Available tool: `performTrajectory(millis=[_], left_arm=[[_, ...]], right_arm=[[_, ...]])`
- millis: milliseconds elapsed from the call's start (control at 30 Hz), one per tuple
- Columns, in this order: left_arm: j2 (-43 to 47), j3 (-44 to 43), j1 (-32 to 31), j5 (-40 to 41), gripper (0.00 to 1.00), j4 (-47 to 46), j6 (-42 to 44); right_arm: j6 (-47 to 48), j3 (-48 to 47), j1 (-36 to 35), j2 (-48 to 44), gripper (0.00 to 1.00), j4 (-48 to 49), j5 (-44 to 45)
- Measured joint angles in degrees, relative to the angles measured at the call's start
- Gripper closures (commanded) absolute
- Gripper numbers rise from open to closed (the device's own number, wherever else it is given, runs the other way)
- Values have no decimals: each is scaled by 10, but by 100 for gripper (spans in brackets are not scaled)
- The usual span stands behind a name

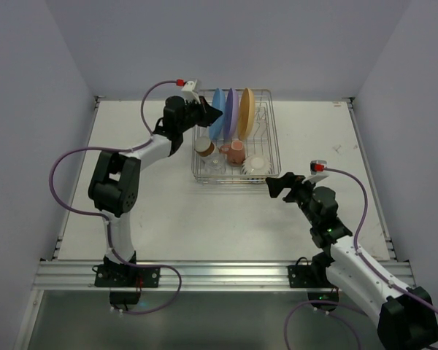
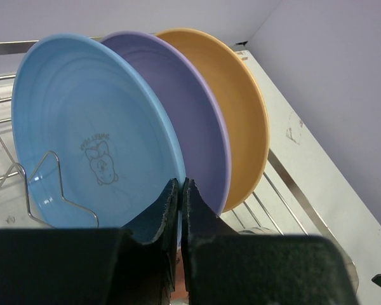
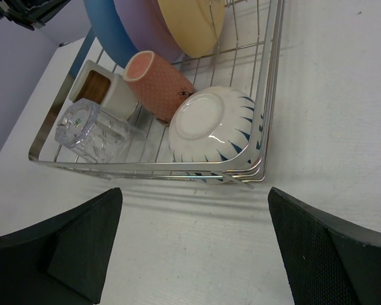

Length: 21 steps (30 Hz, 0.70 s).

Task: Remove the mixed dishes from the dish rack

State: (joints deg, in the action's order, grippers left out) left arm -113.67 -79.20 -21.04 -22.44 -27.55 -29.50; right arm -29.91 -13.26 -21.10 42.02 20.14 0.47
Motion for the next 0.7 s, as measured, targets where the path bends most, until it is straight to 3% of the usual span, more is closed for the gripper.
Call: performTrajectory(millis=[367, 533, 700], left_arm=[[0, -1, 8, -17, 100, 0, -21], [1, 0, 47, -86, 100, -56, -109], [1, 9, 97, -163, 100, -191, -251]], right_arm=[[0, -3, 0, 8, 1, 0, 0], [0, -8, 0, 16, 1, 0, -3], [0, -9, 0, 19, 1, 0, -5]])
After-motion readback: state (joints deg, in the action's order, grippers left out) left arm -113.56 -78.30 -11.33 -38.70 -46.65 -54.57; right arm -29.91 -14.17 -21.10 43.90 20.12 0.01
